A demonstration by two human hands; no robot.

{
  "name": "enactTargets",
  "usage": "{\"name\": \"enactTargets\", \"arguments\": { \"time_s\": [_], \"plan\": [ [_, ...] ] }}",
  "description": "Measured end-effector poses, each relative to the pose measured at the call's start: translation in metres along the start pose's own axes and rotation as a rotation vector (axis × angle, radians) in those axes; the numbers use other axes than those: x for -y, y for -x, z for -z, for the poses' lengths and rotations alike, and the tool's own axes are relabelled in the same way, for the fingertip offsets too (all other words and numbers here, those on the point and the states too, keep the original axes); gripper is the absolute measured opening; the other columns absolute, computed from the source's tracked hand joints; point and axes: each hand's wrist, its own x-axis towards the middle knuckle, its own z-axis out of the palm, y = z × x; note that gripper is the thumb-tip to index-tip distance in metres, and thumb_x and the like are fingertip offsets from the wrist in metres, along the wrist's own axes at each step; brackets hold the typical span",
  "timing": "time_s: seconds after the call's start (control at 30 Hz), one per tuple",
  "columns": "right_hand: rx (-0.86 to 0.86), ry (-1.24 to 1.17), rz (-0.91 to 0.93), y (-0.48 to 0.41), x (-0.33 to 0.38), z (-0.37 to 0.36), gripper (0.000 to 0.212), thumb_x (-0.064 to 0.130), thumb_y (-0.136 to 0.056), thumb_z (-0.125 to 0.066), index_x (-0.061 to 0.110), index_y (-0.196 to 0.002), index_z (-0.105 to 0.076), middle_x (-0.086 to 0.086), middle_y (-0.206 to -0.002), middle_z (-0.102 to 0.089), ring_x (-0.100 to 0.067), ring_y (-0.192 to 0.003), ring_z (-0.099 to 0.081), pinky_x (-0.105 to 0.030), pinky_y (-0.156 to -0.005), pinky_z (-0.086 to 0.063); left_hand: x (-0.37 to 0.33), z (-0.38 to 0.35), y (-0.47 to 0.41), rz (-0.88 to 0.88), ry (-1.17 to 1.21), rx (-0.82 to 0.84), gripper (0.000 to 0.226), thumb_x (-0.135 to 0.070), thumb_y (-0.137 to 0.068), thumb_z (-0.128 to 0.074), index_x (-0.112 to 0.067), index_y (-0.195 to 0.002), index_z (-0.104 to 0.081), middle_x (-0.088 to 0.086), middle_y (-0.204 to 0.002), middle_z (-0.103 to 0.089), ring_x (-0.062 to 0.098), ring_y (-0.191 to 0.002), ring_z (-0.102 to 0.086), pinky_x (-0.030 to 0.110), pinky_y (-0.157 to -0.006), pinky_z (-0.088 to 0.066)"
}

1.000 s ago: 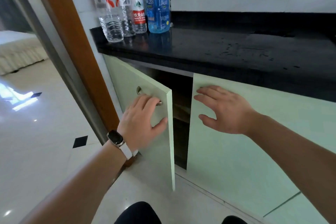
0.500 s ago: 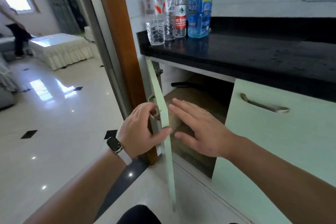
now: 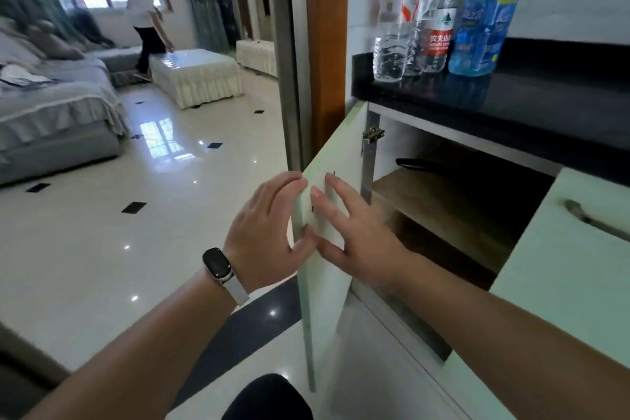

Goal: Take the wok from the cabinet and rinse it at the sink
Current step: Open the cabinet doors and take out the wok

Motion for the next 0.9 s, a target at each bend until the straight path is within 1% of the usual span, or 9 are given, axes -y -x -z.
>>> {"name": "enactTargets", "arguments": {
  "time_s": [0.1,0.2,0.33,0.43,0.6,0.67,0.77,0.9],
  "plan": [
    [-0.043,0.064,0.034,-0.023,0.006,-0.014,0.074,0.047,-0.095,-0.059,0.032,-0.155,-0.018,-0.014,-0.162,-0.023,-0.031,-0.147,-0.028,-0.040,-0.114,-0.030,0.019,0.014,0.001,0.032,-0.090,0.005,0.050,-0.036,-0.084,-0.057,-0.009,-0.124,-0.047,0.016,-0.123,-0.063,0.028,-0.110,-0.060,0.032,-0.091,-0.050],
    [-0.056,0.077,0.065,-0.045,0.009,-0.025,0.072,0.043,-0.094,-0.061,0.030,-0.153,-0.021,-0.019,-0.159,-0.026,-0.036,-0.144,-0.031,-0.046,-0.114,-0.036,0.039,0.027,-0.002,0.038,-0.210,0.038,0.046,-0.028,-0.081,-0.059,-0.005,-0.120,-0.054,0.015,-0.121,-0.064,0.032,-0.108,-0.061,0.040,-0.086,-0.055],
    [-0.001,0.117,0.097,-0.070,0.010,-0.041,0.073,0.040,-0.093,-0.062,0.031,-0.154,-0.022,-0.024,-0.159,-0.024,-0.039,-0.145,-0.027,-0.054,-0.114,-0.036,0.062,0.033,-0.001,0.143,-0.329,0.103,0.052,-0.015,-0.075,-0.067,-0.001,-0.124,-0.057,0.015,-0.126,-0.062,0.034,-0.111,-0.060,0.044,-0.083,-0.055],
    [0.074,0.195,0.102,-0.084,0.011,-0.050,0.074,0.042,-0.093,-0.059,0.031,-0.156,-0.021,-0.021,-0.163,-0.016,-0.039,-0.148,-0.020,-0.057,-0.115,-0.033,0.076,0.034,-0.004,0.197,-0.410,0.162,0.059,-0.009,-0.073,-0.068,0.000,-0.129,-0.054,0.017,-0.129,-0.060,0.037,-0.111,-0.060,0.047,-0.081,-0.055],
    [0.163,0.233,0.076,-0.101,0.013,-0.054,0.074,0.045,-0.098,-0.050,0.035,-0.158,-0.009,-0.011,-0.167,0.006,-0.034,-0.153,-0.001,-0.052,-0.123,-0.015,0.093,0.032,-0.014,0.268,-0.483,0.219,0.061,-0.005,-0.071,-0.067,0.001,-0.131,-0.053,0.019,-0.129,-0.060,0.039,-0.111,-0.060,0.047,-0.076,-0.055],
    [0.215,0.238,0.072,-0.107,0.012,-0.053,0.074,0.046,-0.099,-0.048,0.037,-0.158,-0.005,-0.007,-0.167,0.015,-0.031,-0.153,0.004,-0.048,-0.123,-0.010,0.099,0.030,-0.015,0.265,-0.507,0.221,0.061,-0.003,-0.072,-0.065,0.002,-0.132,-0.053,0.020,-0.130,-0.059,0.040,-0.113,-0.058,0.048,-0.076,-0.054],
    [0.277,0.244,0.090,-0.113,0.008,-0.046,0.075,0.046,-0.098,-0.049,0.035,-0.158,-0.005,-0.004,-0.167,0.015,-0.029,-0.154,0.004,-0.045,-0.123,-0.010,0.108,0.026,-0.015,0.256,-0.567,0.203,0.060,-0.001,-0.075,-0.060,0.004,-0.133,-0.050,0.022,-0.132,-0.057,0.041,-0.119,-0.056,0.049,-0.078,-0.052],
    [0.317,0.214,0.082,-0.106,0.001,-0.029,0.074,0.043,-0.098,-0.050,0.032,-0.159,-0.010,-0.003,-0.168,0.007,-0.025,-0.154,0.001,-0.041,-0.122,-0.011,0.113,0.018,-0.018,0.285,-0.624,0.183,0.056,-0.003,-0.079,-0.049,0.004,-0.135,-0.047,0.023,-0.135,-0.055,0.042,-0.126,-0.051,0.051,-0.084,-0.049]
  ]
}}
